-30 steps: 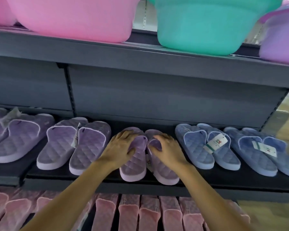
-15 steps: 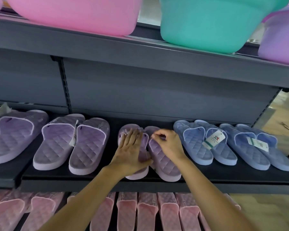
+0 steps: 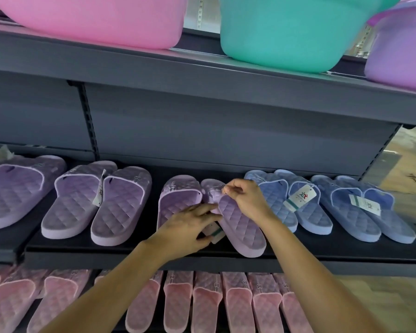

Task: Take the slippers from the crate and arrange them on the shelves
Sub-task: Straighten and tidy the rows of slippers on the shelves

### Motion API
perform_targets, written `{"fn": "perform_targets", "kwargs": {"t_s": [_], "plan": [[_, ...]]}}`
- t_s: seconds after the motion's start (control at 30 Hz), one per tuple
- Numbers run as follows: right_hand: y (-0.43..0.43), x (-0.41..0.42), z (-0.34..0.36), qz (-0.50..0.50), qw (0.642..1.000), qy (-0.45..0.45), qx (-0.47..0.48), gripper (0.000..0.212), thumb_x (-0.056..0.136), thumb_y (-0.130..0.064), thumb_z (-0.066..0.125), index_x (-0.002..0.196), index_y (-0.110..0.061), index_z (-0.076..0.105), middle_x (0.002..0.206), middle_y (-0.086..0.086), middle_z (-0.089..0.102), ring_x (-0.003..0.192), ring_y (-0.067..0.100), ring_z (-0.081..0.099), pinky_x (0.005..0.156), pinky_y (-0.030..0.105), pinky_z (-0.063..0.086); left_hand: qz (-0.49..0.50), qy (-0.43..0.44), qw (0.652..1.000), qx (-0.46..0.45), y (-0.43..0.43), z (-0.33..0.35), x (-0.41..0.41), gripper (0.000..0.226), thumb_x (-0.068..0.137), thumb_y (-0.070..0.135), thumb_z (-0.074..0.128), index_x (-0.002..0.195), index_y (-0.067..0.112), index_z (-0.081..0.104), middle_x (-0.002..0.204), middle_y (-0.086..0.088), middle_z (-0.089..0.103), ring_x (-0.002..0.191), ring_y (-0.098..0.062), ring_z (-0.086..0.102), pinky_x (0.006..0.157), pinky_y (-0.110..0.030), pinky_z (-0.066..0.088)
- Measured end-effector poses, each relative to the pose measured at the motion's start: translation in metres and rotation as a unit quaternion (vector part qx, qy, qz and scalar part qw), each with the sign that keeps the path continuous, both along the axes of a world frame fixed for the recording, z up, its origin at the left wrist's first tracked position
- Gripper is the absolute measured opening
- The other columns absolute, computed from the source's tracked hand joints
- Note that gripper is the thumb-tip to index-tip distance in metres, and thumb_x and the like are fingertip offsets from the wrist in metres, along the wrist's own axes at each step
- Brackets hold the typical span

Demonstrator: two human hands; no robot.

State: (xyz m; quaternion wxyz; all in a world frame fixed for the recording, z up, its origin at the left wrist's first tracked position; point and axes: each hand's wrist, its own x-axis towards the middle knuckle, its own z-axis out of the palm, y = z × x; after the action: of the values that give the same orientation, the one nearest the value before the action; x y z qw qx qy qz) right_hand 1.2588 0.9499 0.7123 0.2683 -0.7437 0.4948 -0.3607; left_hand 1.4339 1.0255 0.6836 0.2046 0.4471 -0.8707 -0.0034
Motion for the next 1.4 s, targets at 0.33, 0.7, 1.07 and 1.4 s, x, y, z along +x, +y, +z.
{"fn": "perform_targets", "kwargs": {"t_s": [0.33,0.7,1.07,1.4], "plan": [[-0.003,-0.009,0.009,0.044,0.998,0.038,0.017,0.022,0.09,-0.008,0.055,0.073,-0.017,0.064,0.073,-0.012,0.064,0.08,0.008,0.062,0.078,0.018,0.045,0.025,-0.095,0.992,0.084,-0.003,-0.003,-0.011,0.068,0.084,0.057,0.053,0.141,0.023,0.037,0.144,0.009,0.038,0.131,-0.011,0.035,0.106,-0.022,0.023],[0.002,-0.014,0.003,0.055,0.998,0.019,0.02,0.014,0.089,-0.01,0.058,0.086,-0.007,0.071,0.078,-0.009,0.067,0.081,0.005,0.065,0.082,0.02,0.049,-0.01,-0.061,0.994,0.092,-0.007,-0.004,0.0,0.036,0.09,0.047,0.052,0.12,0.029,0.061,0.117,0.013,0.061,0.112,-0.006,0.05,0.09,-0.017,0.035],[0.015,-0.025,-0.004,0.037,0.999,0.024,-0.017,0.024,0.09,-0.018,0.059,0.114,-0.015,0.061,0.115,-0.003,0.063,0.108,0.008,0.057,0.084,0.008,0.039,0.043,0.055,0.982,-0.176,-0.006,-0.012,-0.012,0.031,0.091,0.032,0.042,0.079,0.021,0.068,0.058,0.01,0.064,0.047,-0.007,0.06,0.039,-0.021,0.046],[0.029,-0.039,-0.01,-0.01,0.986,0.142,0.088,0.079,0.084,-0.035,0.066,0.146,-0.014,0.022,0.151,0.005,0.026,0.136,0.021,0.03,0.105,0.029,0.028,0.011,0.03,0.955,-0.296,0.008,0.02,0.034,0.036,0.065,0.0,0.05,0.093,0.023,0.049,0.072,0.005,0.069,0.059,-0.011,0.065,0.041,-0.021,0.047]]}}
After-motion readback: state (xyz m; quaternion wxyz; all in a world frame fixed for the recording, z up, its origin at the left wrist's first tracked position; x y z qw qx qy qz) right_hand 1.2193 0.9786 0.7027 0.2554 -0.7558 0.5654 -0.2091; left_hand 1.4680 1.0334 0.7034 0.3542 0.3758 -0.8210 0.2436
